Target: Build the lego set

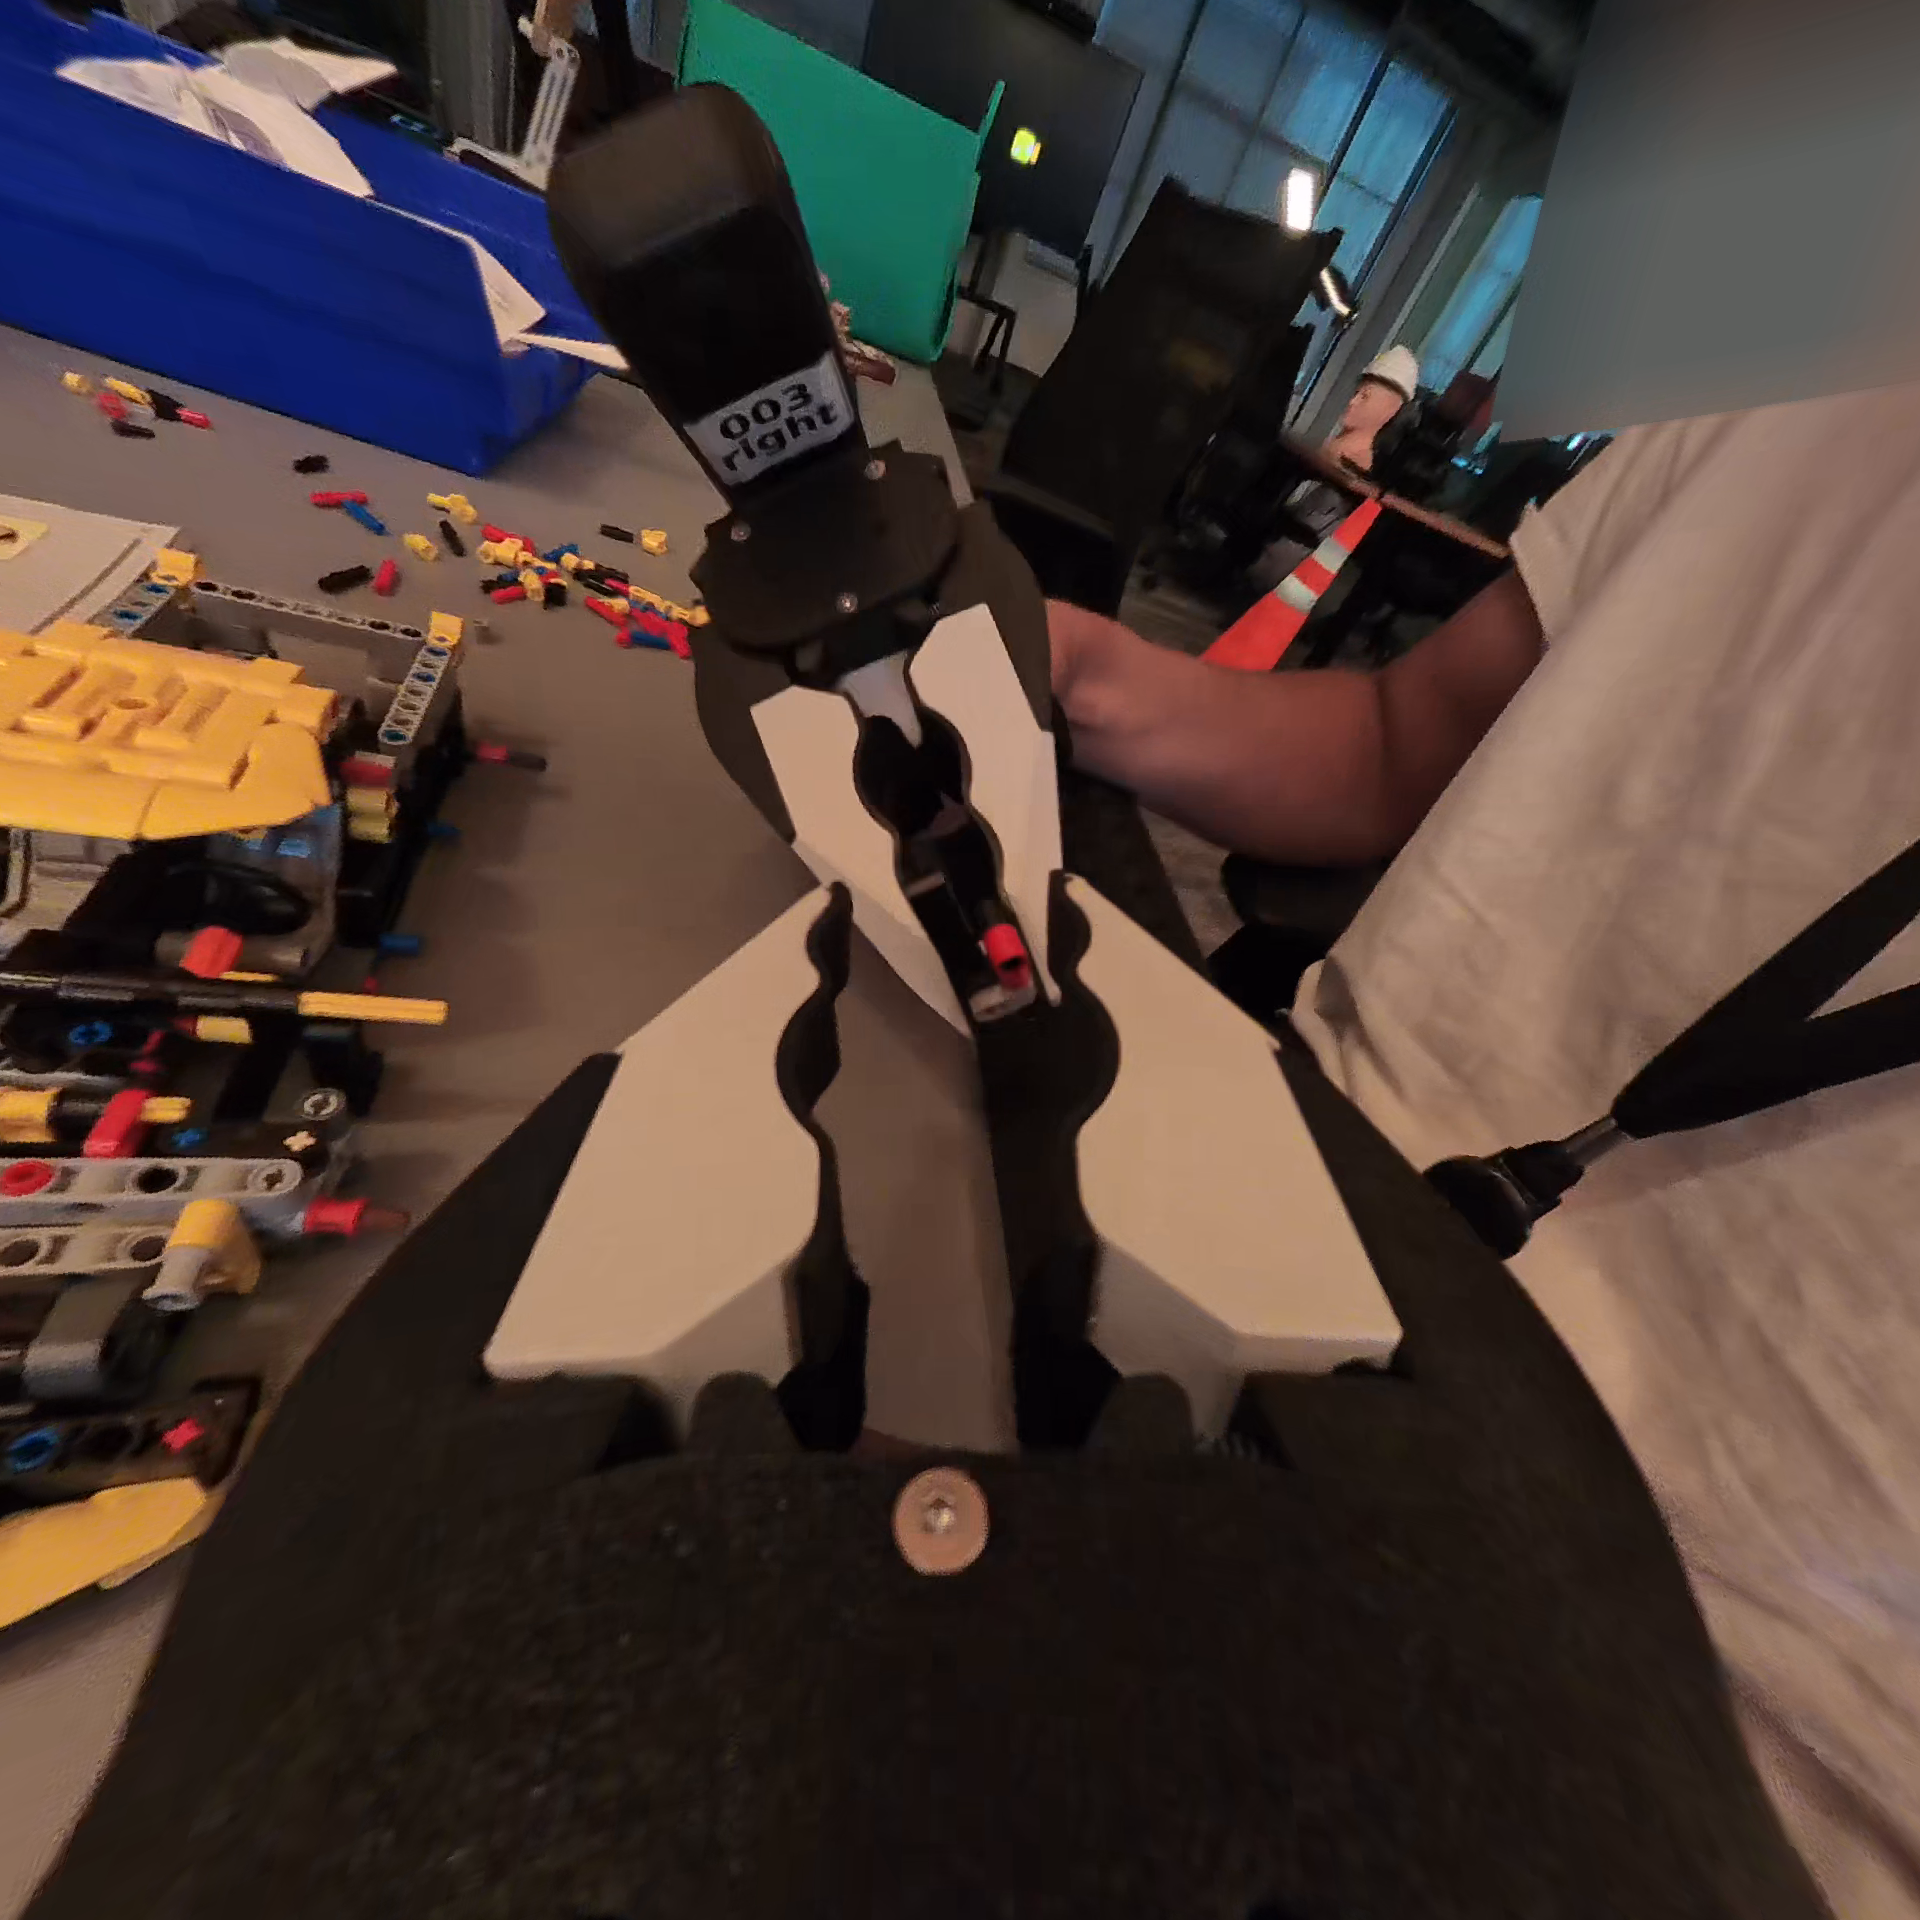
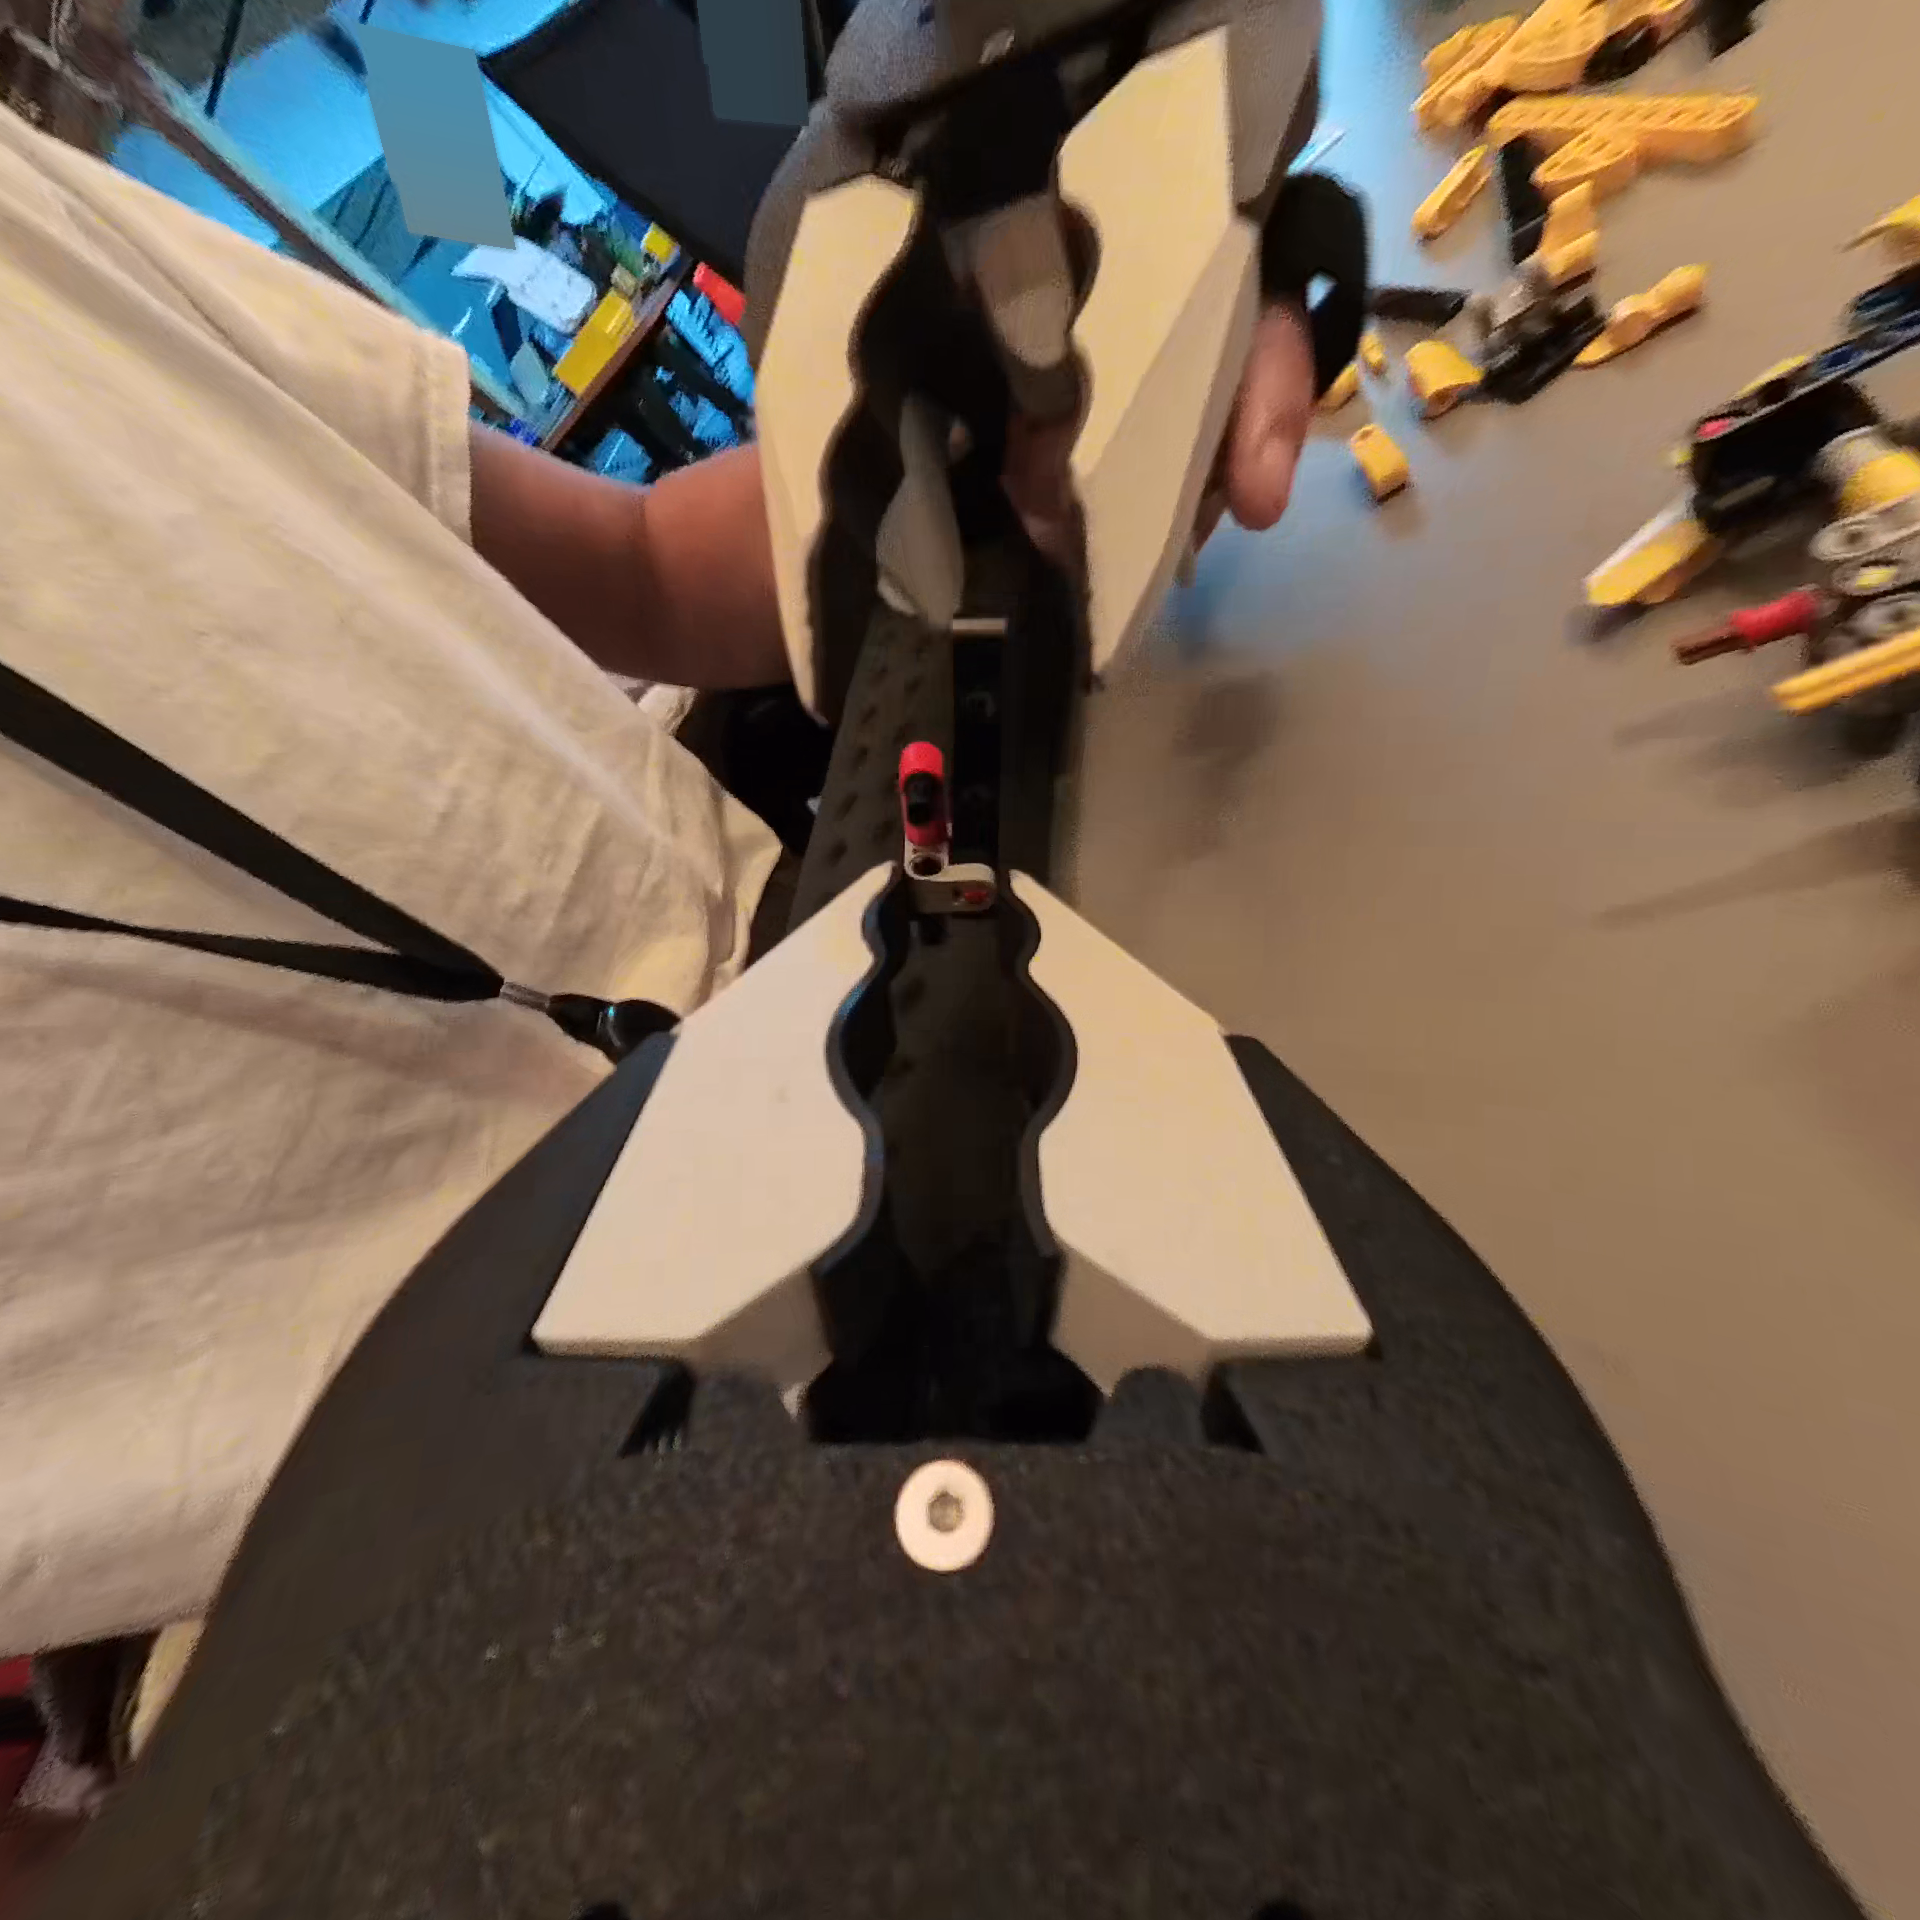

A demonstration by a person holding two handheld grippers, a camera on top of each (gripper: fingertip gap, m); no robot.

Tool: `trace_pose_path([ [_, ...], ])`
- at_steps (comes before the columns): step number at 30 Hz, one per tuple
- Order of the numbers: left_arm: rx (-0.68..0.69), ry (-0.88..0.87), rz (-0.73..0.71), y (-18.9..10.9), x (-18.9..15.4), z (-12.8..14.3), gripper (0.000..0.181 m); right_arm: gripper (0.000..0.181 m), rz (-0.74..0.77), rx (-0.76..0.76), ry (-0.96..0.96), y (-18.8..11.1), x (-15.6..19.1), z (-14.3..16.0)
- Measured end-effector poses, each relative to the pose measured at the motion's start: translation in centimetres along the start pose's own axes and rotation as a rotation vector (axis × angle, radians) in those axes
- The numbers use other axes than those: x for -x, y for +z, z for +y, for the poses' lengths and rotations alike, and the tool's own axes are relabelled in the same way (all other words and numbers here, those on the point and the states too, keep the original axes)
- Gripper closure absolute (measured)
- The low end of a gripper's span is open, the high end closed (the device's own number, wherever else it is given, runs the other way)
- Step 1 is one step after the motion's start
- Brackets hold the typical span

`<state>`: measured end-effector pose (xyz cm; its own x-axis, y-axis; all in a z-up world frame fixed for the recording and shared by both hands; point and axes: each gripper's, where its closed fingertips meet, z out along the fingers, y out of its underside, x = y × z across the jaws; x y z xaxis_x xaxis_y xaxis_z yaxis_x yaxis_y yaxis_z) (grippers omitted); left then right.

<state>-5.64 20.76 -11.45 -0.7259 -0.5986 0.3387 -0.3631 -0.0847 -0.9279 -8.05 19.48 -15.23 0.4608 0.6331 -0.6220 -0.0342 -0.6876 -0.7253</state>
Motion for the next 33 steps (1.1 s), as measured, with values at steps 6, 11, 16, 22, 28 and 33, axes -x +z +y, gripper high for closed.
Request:
trace_pose_path([
  [6,0.008,0.016,0.017,-0.1,-0.4,0.3,0.173,0.167,-0.008,-0.013,-0.027,0.0,0.4,-0.3],
  [11,0.051,0.005,0.019,0.4,-0.3,1.1,0.170,0.167,0.017,0.055,-0.032,0.4,0.1,0.9],
  [16,0.059,0.005,-0.040,0.1,0.7,1.3,0.173,0.166,0.125,0.055,-0.067,0.3,-1.5,0.7],
  [22,-0.135,-0.063,-0.215,-2.2,4.0,-2.0,0.173,0.145,0.530,-0.211,-0.325,-3.5,-4.2,-4.7],
  [28,-0.281,-0.189,-0.345,-4.1,6.8,-3.3,0.174,0.141,0.894,-0.208,-0.530,-3.9,-4.7,-6.9],
  [33,-0.315,-0.219,-0.320,-4.1,6.5,-3.6,0.174,0.138,1.038,-0.134,-0.560,-3.4,-6.1,-7.0],
])
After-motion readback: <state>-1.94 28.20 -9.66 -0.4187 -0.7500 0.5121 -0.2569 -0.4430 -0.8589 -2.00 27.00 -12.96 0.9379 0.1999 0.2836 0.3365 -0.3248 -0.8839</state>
